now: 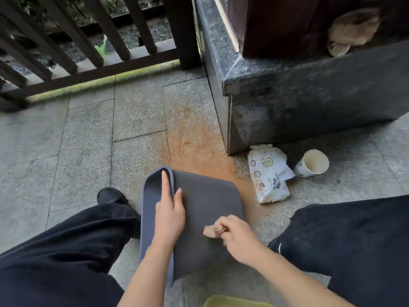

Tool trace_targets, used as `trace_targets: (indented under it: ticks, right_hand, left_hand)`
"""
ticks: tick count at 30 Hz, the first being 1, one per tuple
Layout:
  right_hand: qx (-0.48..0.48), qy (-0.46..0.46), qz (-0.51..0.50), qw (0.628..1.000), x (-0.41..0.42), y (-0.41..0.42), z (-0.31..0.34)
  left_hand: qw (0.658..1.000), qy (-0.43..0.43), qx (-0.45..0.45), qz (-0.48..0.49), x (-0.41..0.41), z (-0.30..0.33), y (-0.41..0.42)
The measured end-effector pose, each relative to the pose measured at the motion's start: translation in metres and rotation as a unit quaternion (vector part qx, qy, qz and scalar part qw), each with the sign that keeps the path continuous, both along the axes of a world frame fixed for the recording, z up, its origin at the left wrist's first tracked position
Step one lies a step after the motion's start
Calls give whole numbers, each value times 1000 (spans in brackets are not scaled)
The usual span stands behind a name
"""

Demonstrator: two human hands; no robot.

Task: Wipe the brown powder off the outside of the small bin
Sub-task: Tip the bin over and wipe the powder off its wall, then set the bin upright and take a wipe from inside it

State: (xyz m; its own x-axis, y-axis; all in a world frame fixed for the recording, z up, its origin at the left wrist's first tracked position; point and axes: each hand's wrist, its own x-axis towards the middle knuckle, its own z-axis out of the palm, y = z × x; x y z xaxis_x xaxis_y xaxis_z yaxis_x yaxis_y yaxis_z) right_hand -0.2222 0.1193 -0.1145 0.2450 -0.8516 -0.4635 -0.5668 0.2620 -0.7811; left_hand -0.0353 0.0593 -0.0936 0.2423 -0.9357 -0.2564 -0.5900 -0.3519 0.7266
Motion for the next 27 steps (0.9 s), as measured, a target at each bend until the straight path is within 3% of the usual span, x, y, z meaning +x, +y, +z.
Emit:
trace_targets:
  ticks: [4, 8, 10, 13, 16, 23, 27]
  right_hand:
    - [14, 17, -186, 982, -58, -26, 39]
    - [11, -22, -311, 950, -80, -29, 62]
    - [58, -106, -375, 919, -82, -24, 67]
    - [125, -320, -480, 807, -82, -20, 83]
    - [130, -437, -473, 754, -86, -17, 99]
    - [77, -455, -389, 797, -87, -4, 113]
    - [72, -404, -387, 826, -78, 2, 110]
  left_hand:
    - [995, -46, -43, -81, -21, 12, 3]
    - [970, -129, -85, -190, -34, 25, 6]
    - [953, -144, -106, -244, -37, 25, 15]
    - [932, -135, -133, -310, -43, 21, 34]
    - [909, -149, -135, -364, -50, 15, 47]
    - [822, -218, -58, -523, -55, -6, 77]
    - [827, -212, -18, -521, -39, -5, 81]
